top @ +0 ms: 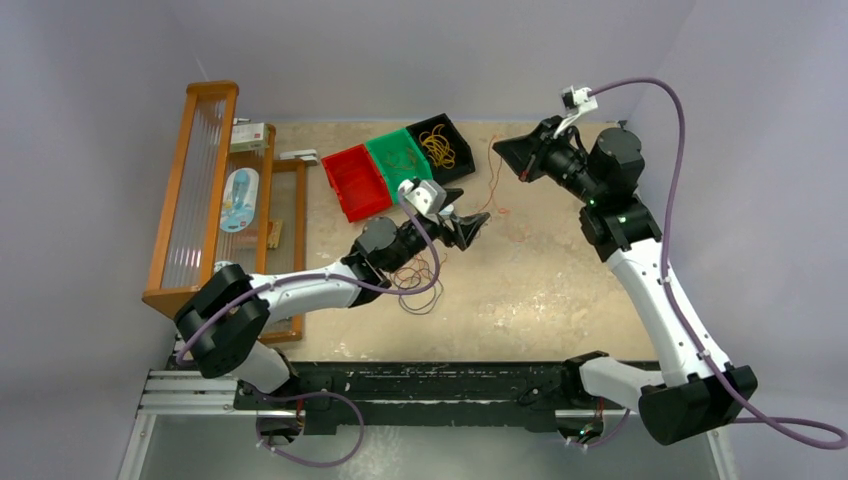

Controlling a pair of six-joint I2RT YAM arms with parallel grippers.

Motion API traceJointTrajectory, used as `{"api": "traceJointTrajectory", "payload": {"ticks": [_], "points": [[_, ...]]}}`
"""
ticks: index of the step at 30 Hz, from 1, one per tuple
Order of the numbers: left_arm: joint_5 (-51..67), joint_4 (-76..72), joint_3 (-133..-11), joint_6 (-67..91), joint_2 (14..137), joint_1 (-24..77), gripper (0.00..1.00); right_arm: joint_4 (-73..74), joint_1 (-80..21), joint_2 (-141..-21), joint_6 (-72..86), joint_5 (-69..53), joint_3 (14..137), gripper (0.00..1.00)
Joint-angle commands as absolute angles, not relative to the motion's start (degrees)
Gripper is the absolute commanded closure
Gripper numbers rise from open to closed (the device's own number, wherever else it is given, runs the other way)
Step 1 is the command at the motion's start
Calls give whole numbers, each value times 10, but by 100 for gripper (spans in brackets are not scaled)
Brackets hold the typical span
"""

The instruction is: Untangle the cables

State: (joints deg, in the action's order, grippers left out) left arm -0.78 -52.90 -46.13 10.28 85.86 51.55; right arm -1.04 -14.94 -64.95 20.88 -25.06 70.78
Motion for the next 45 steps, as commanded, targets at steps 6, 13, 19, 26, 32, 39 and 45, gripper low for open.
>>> {"api": "traceJointTrajectory", "payload": {"ticks": [6,13,19,26,32,39,45], "points": [[23,-592,-537,51,938,519,30,-51,-173,-643,228,-253,722,100],[39,-599,-554,72,987,520,42,-49,-177,-638,231,-258,727,100],[48,-592,-562,75,1019,520,57,-51,-177,-639,233,-271,740,100],[44,-567,-540,87,1050,520,74,-20,-177,-628,214,-216,792,100],[31,-564,-495,106,1066,520,83,26,-176,-621,175,-136,864,100],[33,-555,-469,126,1095,520,85,63,-177,-630,139,-42,951,100],[26,-548,-445,130,1109,520,87,68,-177,-617,118,69,992,100]]}}
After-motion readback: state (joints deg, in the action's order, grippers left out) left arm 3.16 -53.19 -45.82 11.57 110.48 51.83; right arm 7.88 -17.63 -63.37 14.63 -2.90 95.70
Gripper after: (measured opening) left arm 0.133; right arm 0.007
